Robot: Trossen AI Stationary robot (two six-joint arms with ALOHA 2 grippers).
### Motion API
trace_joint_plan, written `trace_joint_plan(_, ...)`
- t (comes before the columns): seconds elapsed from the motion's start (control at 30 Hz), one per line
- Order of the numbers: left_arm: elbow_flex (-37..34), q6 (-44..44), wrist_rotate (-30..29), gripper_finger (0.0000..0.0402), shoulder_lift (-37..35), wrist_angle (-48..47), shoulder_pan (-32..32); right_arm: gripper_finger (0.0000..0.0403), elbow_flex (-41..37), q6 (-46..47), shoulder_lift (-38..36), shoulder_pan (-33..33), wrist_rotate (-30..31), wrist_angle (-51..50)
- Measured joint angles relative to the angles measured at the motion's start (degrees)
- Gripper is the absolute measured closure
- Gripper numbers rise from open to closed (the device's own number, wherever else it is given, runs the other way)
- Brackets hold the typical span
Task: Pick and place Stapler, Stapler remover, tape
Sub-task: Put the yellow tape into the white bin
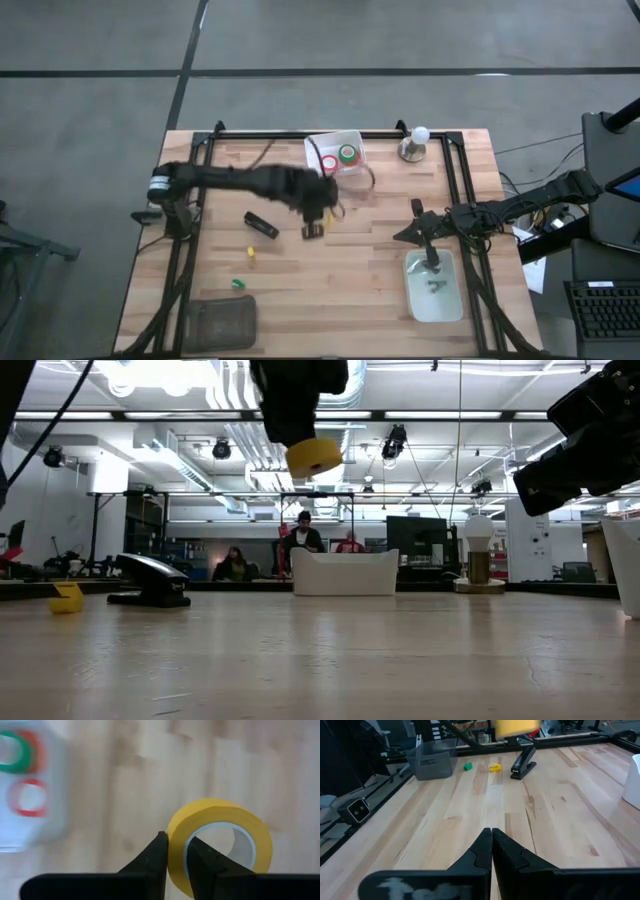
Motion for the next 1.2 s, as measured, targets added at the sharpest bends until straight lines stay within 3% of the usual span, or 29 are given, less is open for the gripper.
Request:
trace_joint_plan(0.27,3.06,1.62,-1.23,0.0353,-0.04,1.27,13.86,0.0394,0.00,0.00,0.00,0.01,-0.01,0.00)
trace_joint_plan(0.53,1.34,-2.21,-1.38,0.0342,1.15,12.73,24.61,0.0394,0.00,0.00,0.03,0.00,0.00,-0.02)
trace_joint_plan(0.83,1.27,-2.50,-1.51,0.0343,8.10,22.32,28.14,0.0394,-0.02,0.00,0.04,0.02,0.02,-0.10)
trace_joint_plan(1.2,1.23,-4.14,1.91,0.0342,16.56,22.58,29.12,0.0394,-0.07,0.00,0.13,0.02,0.02,-0.91)
